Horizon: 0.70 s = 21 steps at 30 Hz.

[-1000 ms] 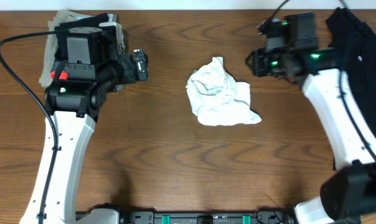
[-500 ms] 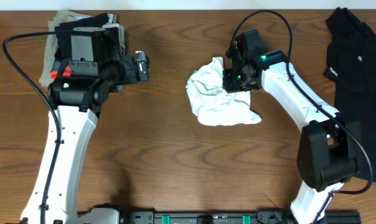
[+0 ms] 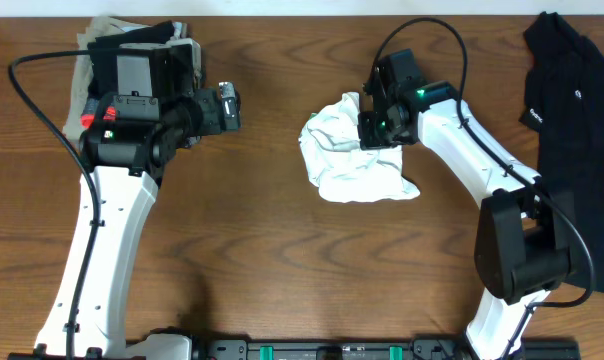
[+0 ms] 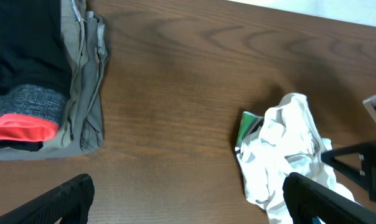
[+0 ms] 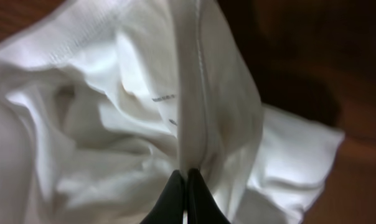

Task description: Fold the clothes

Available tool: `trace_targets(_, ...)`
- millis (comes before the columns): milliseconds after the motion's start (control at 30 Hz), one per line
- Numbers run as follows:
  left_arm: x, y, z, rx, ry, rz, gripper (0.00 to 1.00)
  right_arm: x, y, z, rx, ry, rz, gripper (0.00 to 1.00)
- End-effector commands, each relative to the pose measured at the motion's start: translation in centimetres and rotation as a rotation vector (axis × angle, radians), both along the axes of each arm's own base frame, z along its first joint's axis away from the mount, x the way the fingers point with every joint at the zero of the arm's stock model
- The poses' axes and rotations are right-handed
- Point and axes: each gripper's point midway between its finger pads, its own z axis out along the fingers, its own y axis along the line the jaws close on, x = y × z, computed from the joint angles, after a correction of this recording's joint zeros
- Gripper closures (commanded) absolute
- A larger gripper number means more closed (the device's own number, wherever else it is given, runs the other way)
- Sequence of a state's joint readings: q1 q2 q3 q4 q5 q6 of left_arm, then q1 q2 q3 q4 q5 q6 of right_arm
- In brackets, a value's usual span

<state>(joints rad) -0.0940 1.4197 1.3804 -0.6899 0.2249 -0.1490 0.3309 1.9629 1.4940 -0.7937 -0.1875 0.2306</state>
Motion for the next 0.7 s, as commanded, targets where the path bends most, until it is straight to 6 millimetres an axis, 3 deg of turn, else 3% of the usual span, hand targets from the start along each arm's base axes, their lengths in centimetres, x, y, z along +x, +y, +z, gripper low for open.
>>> trace_targets(0,0.2,0.3,-0.2,0.022,0.003,-0.004,0.02,0.2,-0.6,1.2,-0.011,0.013,-0.023,0.99)
trace_targets(167,0.2,0.3,-0.3,0.022,0.004,-0.004,0.02,-0.6,-4.3,3.8,-0.093,0.067,-0.113,0.99)
trace_targets(233,0.2,0.3,-0.3,0.022,0.004,-0.004,0.02,-1.2,-5.5,3.6,-0.116,0.102,-0.136,0.99)
trace_targets(533,0.2,0.3,-0.3,0.025,0.003,-0.006,0.02,-4.5,-8.7,-1.3,-0.189,0.245,-0.214,0.99)
trace_targets(667,0.2,0.3,-0.3,0.025,0.003,-0.006,0.02,-4.9,-9.6,-2.2,-0.195,0.261,-0.229,0.96)
